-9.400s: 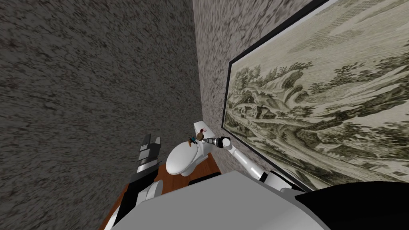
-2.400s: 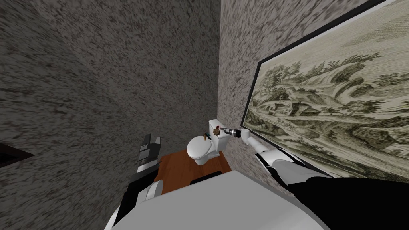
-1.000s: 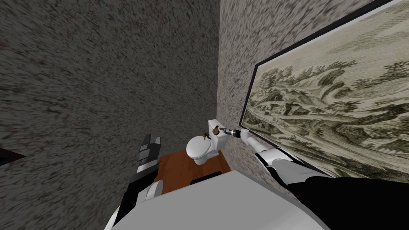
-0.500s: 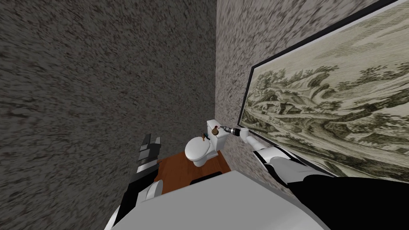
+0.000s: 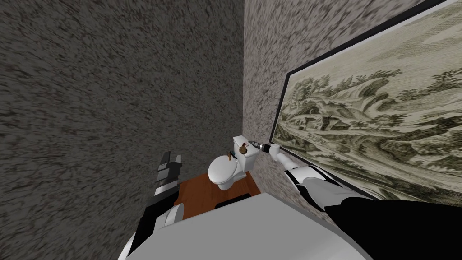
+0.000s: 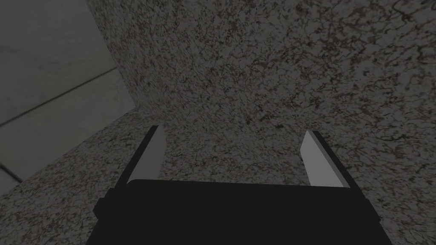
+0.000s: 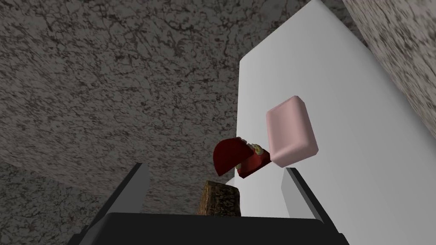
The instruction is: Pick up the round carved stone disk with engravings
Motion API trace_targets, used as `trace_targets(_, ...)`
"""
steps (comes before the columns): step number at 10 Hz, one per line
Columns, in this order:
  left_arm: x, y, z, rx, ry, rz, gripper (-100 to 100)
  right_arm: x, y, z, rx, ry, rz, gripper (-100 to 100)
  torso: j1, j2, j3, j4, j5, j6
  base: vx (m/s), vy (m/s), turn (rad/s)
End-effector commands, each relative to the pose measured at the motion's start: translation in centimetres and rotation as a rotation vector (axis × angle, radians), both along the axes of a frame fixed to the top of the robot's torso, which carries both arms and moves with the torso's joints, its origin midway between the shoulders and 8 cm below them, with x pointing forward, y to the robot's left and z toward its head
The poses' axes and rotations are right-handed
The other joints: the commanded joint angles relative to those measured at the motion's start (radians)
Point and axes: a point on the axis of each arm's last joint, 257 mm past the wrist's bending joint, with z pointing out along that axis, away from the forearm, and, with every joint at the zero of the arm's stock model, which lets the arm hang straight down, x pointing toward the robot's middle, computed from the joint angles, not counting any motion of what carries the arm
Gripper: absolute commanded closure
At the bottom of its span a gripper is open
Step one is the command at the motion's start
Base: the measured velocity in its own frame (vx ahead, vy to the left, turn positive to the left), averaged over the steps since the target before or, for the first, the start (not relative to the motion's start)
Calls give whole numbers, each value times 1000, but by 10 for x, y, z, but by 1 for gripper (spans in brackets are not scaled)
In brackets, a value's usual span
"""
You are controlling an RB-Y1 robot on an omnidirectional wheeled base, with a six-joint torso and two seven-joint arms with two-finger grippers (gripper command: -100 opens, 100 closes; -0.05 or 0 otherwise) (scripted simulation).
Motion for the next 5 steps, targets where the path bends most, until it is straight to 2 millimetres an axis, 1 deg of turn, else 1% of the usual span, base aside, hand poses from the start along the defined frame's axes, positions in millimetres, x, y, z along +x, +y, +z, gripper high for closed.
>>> trace_targets(1,0,0,0,0,0,0,0,1,-1,-5,-31,-8,-9,-100,0,0,0,0,0,0,-86,-35,9)
trace_targets(2,0,0,0,0,0,0,0,0,4,-9,-50,-11,2,-100,0,5,3,1,0,0,-121,-43,51)
trace_targets(3,0,0,0,0,0,0,0,0,9,-12,-63,-14,16,-100,-1,8,4,2,0,0,-115,-12,100)
trace_targets(4,0,0,0,0,0,0,0,-1,17,-15,-74,-17,35,-100,1,8,5,2,0,0,-83,7,129)
trace_targets(5,0,0,0,0,0,0,0,-3,25,-20,-85,-16,55,-100,2,7,4,2,0,0,-45,16,137)
